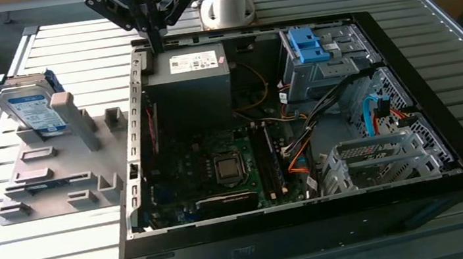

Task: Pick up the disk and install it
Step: 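Reach for the disk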

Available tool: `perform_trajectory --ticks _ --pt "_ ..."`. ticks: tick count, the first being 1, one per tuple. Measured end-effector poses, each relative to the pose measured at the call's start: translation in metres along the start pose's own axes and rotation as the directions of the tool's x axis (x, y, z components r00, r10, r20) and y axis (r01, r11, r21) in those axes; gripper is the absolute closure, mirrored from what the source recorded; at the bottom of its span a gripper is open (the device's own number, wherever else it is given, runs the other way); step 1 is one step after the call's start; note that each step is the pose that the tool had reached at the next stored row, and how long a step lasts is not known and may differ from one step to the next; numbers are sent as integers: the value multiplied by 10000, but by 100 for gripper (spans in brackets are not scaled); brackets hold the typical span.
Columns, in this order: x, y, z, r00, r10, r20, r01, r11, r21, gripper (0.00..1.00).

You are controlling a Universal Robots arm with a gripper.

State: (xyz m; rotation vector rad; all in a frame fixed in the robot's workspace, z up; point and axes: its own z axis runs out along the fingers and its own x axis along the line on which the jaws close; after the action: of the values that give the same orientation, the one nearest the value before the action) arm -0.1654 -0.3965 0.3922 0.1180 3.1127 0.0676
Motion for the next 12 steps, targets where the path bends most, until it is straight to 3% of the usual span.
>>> perform_trajectory --ticks 12 --pt "32 -3 4 10000 0 -1 0 10000 0 89"
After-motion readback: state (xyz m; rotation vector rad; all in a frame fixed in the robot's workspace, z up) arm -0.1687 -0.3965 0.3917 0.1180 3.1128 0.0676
